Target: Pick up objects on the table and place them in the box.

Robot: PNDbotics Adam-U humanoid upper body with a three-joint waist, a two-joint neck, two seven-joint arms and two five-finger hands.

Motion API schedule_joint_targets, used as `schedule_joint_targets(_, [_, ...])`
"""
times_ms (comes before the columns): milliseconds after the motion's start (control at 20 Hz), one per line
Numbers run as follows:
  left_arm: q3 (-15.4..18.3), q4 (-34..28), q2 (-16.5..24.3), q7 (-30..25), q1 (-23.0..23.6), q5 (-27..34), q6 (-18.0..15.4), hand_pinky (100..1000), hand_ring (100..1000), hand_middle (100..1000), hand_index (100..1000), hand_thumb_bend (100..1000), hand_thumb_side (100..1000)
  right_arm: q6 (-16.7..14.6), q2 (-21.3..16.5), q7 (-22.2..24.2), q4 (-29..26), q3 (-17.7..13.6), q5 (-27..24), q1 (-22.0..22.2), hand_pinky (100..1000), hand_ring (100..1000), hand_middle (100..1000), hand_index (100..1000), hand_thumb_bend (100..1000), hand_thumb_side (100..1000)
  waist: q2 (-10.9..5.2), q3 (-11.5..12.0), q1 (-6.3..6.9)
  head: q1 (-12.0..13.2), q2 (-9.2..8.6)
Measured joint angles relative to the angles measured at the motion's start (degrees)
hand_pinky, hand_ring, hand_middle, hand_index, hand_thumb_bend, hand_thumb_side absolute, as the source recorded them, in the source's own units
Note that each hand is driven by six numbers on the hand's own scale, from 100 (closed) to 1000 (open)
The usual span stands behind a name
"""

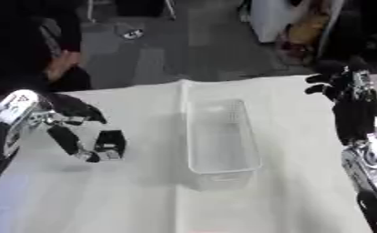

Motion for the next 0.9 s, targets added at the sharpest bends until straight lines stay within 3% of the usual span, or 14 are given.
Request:
schedule_joint_targets(250, [0.27,0.69,-0.02,0.21,0.20,-1.12,-0.21,976,896,945,990,470,774,0.00,0.00,-0.01,0.00,0.00,0.00,0.00,547,616,643,713,189,1000,0.00,0.01,-0.05,0.02,0.01])
schedule_joint_targets(900, [3.33,8.00,-4.57,8.47,-2.24,-13.93,-8.47,975,902,953,993,480,792,0.01,0.56,0.00,0.00,0.01,0.00,-0.46,547,617,642,714,188,1000,1.41,-1.44,0.00,0.20,-0.05])
